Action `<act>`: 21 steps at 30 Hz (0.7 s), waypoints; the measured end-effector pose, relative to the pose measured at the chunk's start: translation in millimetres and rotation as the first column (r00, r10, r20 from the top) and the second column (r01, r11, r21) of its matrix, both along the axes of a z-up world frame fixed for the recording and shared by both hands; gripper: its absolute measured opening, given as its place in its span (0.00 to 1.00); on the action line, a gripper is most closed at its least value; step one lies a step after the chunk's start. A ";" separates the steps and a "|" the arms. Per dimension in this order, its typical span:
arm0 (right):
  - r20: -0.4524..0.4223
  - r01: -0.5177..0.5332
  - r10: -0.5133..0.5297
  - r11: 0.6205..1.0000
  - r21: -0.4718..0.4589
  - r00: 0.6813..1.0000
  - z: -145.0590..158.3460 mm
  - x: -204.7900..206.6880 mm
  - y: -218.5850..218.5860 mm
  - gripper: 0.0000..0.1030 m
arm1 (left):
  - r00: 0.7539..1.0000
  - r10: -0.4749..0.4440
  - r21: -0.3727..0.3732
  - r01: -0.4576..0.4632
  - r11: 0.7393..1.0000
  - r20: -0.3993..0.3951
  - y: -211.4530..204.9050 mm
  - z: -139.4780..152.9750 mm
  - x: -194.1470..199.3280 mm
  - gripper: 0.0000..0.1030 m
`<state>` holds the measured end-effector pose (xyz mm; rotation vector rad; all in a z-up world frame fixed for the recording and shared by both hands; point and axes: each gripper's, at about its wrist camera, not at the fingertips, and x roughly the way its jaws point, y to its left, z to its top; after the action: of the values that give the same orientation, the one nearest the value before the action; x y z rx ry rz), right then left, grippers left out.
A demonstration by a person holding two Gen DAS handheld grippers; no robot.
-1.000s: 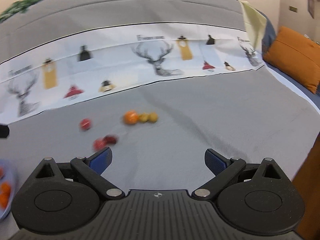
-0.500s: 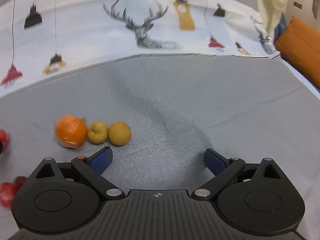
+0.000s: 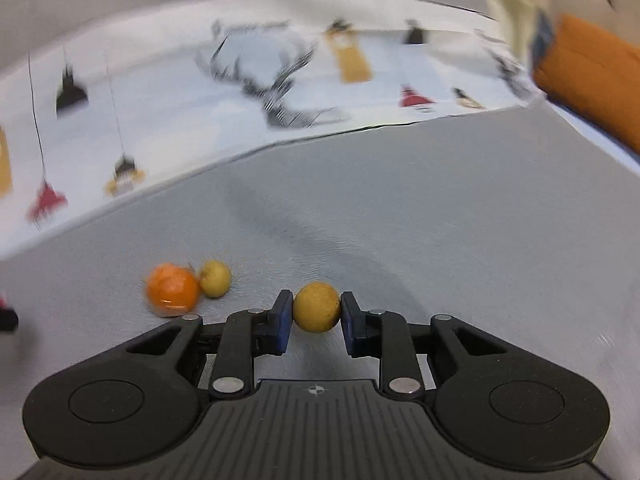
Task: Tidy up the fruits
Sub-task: 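Grasp a small yellow fruit with the right tool while the left tool grasps a plastic-wrapped red fruit, then carry both fruits over the blue plate and open both tools to drop them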
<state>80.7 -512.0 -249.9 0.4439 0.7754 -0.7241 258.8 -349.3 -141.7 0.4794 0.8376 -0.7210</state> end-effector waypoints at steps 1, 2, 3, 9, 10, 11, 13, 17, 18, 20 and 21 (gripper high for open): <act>0.017 0.011 -0.010 1.000 0.000 1.000 11.6 -11.6 5.4 0.26 | 1.000 -0.006 -0.008 0.006 1.000 -0.004 8.1 8.1 -11.5 0.31; 0.042 0.014 -0.014 1.000 -0.004 0.999 26.9 -24.9 13.6 0.26 | 1.000 -0.004 -0.018 0.004 1.000 -0.019 22.8 19.2 -23.0 0.31; 0.070 0.011 -0.010 1.000 -0.008 0.997 42.5 -38.2 23.3 0.26 | 1.000 0.004 -0.023 -0.005 1.000 -0.031 34.4 28.4 -35.0 0.31; 0.182 -0.097 0.101 0.995 -0.029 0.978 122.0 -98.4 96.8 0.26 | 0.996 0.062 -0.057 -0.066 0.996 -0.065 123.8 84.1 -110.9 0.31; 0.188 -0.130 0.133 0.991 -0.033 0.973 133.2 -104.6 112.1 0.26 | 0.995 0.077 -0.056 -0.080 0.995 -0.065 140.3 91.7 -124.7 0.31; 0.194 -0.175 0.178 0.984 -0.034 0.965 143.9 -111.2 128.8 0.26 | 0.994 0.090 -0.056 -0.093 0.994 -0.061 152.4 98.4 -137.1 0.31; 0.217 -0.263 0.259 0.965 -0.011 0.941 161.6 -122.6 159.6 0.26 | 0.991 0.116 -0.062 -0.120 0.991 -0.065 178.9 109.5 -159.1 0.31; 0.255 -0.386 0.370 0.922 0.015 0.894 189.0 -148.0 217.1 0.26 | 0.985 0.158 -0.084 -0.164 0.983 -0.071 230.8 127.6 -198.8 0.31; 0.264 -0.410 0.391 0.912 0.017 0.882 194.7 -152.9 226.9 0.26 | 0.984 0.167 -0.088 -0.172 0.981 -0.063 243.6 131.0 -208.9 0.31; 0.278 -0.450 0.431 0.893 0.008 0.859 206.8 -166.4 248.7 0.26 | 0.980 0.192 -0.094 -0.196 0.976 -0.048 264.6 136.3 -224.6 0.31; 0.280 -0.467 0.449 0.884 -0.004 0.848 212.6 -173.0 259.3 0.26 | 0.978 0.203 -0.104 -0.207 0.973 -0.047 274.7 138.3 -231.4 0.31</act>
<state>-92.3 -252.8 -37.3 0.3859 0.6093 -0.1801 27.4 -74.6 -3.5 0.2781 0.8630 -0.5825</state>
